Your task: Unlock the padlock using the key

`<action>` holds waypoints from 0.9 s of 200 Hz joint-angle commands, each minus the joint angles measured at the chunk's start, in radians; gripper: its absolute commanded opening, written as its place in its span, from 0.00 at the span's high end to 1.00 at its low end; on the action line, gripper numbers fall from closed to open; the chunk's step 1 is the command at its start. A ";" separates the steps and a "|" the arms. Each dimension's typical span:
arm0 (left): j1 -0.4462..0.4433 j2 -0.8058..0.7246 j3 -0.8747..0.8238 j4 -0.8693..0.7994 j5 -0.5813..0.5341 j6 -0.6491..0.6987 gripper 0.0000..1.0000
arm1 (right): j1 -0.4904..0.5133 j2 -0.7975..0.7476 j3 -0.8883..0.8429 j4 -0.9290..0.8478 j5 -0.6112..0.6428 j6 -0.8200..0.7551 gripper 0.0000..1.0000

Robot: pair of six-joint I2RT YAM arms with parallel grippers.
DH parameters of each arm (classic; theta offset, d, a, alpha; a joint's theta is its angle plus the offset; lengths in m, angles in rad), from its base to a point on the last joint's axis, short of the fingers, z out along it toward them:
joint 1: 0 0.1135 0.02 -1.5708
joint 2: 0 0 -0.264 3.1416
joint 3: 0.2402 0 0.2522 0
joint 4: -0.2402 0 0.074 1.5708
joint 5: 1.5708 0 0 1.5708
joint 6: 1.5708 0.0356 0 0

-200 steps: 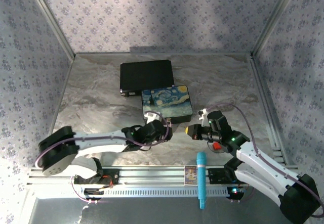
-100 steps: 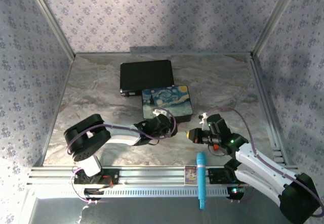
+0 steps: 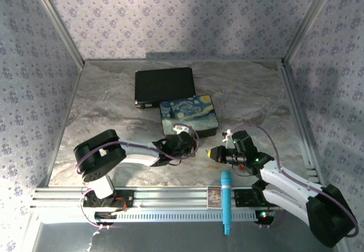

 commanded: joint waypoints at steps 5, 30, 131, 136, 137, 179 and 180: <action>0.016 -0.049 -0.058 0.116 0.045 -0.088 1.00 | -0.054 0.104 -0.012 0.203 -0.230 0.050 1.00; 0.021 -0.093 -0.065 0.143 0.094 -0.139 1.00 | -0.089 0.176 -0.001 0.268 -0.330 0.057 1.00; 0.068 -0.147 -0.137 0.292 0.178 -0.410 1.00 | -0.140 0.340 -0.031 0.457 -0.486 0.078 1.00; 0.070 -0.152 -0.135 0.293 0.180 -0.412 1.00 | -0.141 0.344 -0.029 0.460 -0.486 0.081 1.00; 0.070 -0.152 -0.135 0.294 0.181 -0.413 1.00 | -0.140 0.345 -0.028 0.461 -0.486 0.081 1.00; 0.073 -0.165 -0.145 0.340 0.202 -0.450 1.00 | -0.150 0.381 -0.014 0.497 -0.487 0.089 1.00; 0.073 -0.166 -0.145 0.340 0.203 -0.449 1.00 | -0.150 0.381 -0.015 0.499 -0.487 0.090 1.00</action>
